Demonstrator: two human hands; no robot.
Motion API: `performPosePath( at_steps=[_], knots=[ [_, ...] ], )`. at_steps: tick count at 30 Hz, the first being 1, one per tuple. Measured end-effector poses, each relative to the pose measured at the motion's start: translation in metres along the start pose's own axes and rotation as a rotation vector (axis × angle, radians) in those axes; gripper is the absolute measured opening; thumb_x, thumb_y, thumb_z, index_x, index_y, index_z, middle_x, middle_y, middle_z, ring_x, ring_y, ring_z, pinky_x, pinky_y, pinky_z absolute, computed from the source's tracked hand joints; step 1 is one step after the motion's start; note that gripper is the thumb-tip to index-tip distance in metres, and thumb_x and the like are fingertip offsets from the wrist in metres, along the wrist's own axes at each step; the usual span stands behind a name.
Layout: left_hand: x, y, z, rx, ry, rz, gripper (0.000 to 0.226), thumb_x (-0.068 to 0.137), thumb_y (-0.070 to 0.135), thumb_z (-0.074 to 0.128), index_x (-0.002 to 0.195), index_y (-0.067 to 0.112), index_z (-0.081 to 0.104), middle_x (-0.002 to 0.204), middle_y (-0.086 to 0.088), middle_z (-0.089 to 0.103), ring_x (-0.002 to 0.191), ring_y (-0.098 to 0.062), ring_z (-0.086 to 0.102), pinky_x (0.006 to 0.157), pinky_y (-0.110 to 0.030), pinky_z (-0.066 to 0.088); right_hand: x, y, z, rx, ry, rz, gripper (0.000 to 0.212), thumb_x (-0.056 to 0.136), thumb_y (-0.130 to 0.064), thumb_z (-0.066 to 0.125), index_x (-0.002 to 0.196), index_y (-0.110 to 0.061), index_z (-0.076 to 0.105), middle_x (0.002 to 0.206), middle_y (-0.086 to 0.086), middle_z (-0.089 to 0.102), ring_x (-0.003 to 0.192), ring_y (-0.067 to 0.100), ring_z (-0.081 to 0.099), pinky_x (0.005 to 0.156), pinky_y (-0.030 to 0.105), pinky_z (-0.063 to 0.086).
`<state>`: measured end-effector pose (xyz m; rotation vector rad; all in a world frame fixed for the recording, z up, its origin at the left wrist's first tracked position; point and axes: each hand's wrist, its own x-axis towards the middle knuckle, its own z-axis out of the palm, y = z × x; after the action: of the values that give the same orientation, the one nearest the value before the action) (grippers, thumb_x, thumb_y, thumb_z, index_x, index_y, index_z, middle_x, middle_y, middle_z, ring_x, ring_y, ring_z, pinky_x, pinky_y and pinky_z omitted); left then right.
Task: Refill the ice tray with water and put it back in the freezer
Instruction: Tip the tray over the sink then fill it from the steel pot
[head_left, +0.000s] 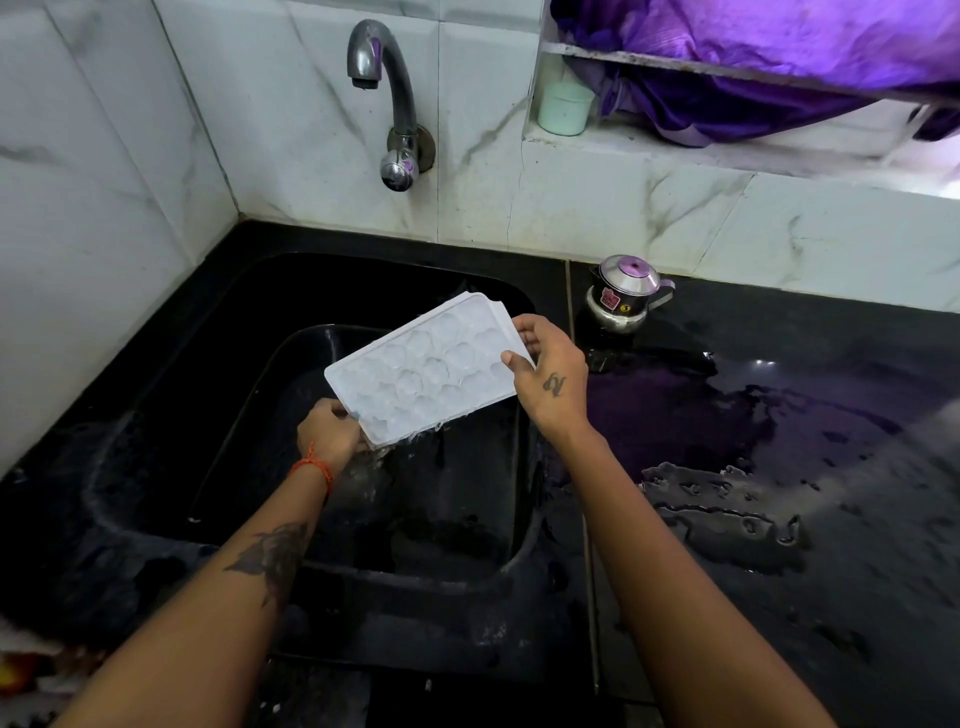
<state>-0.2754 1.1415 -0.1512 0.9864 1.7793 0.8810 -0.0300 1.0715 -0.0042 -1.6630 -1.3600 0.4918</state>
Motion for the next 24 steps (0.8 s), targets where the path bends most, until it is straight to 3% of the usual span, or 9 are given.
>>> performPosePath(
  at_steps=[3,7,13,19,24],
  knots=[
    [-0.007,0.004,0.000,-0.017,0.010,-0.001,0.014,0.072,0.022,0.060,0.084,0.024,0.052,0.098,-0.016,0.067,0.080,-0.035,0.069,0.079,-0.049,0.057,-0.003,-0.001,0.000,0.008,-0.002,-0.027,0.028,0.082,-0.004,0.067,0.106,-0.018,0.063,0.104,-0.001,0.064,0.093,0.012,0.058,0.087,0.036,0.051],
    [-0.005,0.000,-0.001,-0.015,0.018,0.008,0.021,0.065,0.027,0.060,0.084,0.025,0.051,0.101,-0.016,0.066,0.083,-0.036,0.068,0.079,-0.048,0.057,-0.006,-0.002,-0.002,0.009,-0.015,-0.071,0.025,0.082,-0.003,0.066,0.104,-0.016,0.063,0.102,-0.001,0.062,0.094,0.015,0.058,0.087,0.038,0.050],
    [-0.017,0.002,-0.002,0.007,0.049,0.012,0.016,0.082,0.013,0.061,0.093,0.015,0.050,0.107,-0.018,0.063,0.085,-0.035,0.068,0.079,-0.048,0.057,-0.011,-0.001,-0.003,0.000,-0.036,-0.118,0.024,0.081,-0.003,0.066,0.101,-0.016,0.061,0.099,-0.002,0.061,0.092,0.016,0.057,0.084,0.040,0.050],
    [-0.032,0.009,0.001,-0.012,0.041,0.010,0.017,0.089,0.003,0.056,0.101,0.007,0.046,0.105,-0.016,0.058,0.085,-0.034,0.068,0.079,-0.046,0.057,-0.013,-0.007,-0.008,-0.015,-0.042,-0.162,0.021,0.080,0.001,0.065,0.097,-0.011,0.060,0.096,0.004,0.062,0.090,0.019,0.056,0.080,0.033,0.046],
    [-0.002,-0.015,-0.003,-0.007,0.035,0.036,0.025,0.079,0.019,0.061,0.099,0.018,0.046,0.106,-0.014,0.062,0.089,-0.036,0.067,0.082,-0.051,0.055,-0.013,-0.008,-0.009,-0.006,-0.043,-0.183,0.022,0.079,0.003,0.064,0.095,-0.010,0.059,0.095,0.003,0.061,0.090,0.019,0.056,0.081,0.033,0.046]
  ],
)
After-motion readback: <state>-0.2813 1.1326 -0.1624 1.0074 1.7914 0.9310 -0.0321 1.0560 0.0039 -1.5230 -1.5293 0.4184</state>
